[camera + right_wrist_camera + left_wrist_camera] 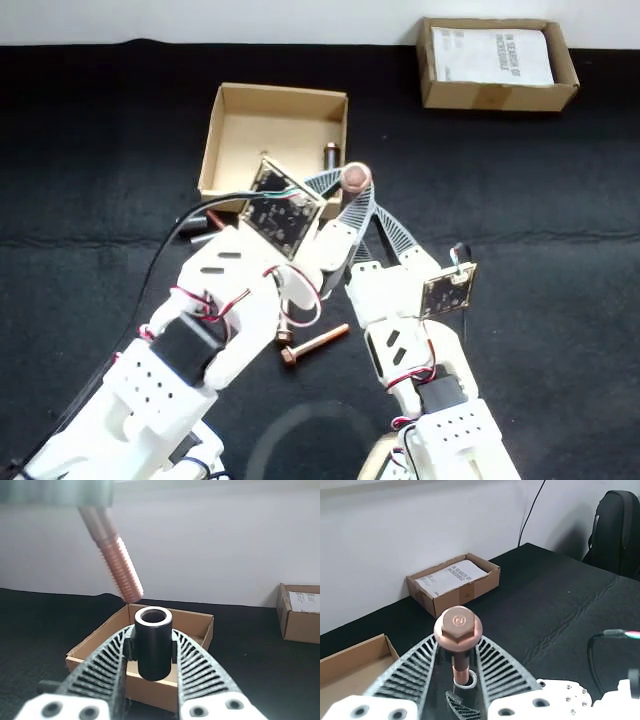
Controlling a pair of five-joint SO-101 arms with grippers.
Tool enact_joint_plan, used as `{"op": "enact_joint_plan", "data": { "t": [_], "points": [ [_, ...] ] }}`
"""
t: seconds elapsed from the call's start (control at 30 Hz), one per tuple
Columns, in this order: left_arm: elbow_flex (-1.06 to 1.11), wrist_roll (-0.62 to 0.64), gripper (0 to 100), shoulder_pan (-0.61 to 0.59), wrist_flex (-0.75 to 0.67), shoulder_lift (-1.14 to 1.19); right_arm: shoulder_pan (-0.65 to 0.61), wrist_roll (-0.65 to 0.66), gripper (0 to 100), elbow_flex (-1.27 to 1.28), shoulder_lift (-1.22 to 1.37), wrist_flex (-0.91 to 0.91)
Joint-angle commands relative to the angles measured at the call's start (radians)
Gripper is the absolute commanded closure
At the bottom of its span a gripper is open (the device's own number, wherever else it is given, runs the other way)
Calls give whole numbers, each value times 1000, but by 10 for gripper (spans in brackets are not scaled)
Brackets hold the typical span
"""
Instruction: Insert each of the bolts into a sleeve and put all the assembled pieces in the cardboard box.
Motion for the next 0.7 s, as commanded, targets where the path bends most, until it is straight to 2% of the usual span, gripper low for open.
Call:
{"op": "enact_joint_plan", "data": {
  "t": [0.0,0.67],
  "points": [
    [-77,-11,991,-5,-15,30,-5,3,991,137,-4,1],
    [-42,-12,991,-8,-12,139,1,3,991,137,-4,1]
  ]
}}
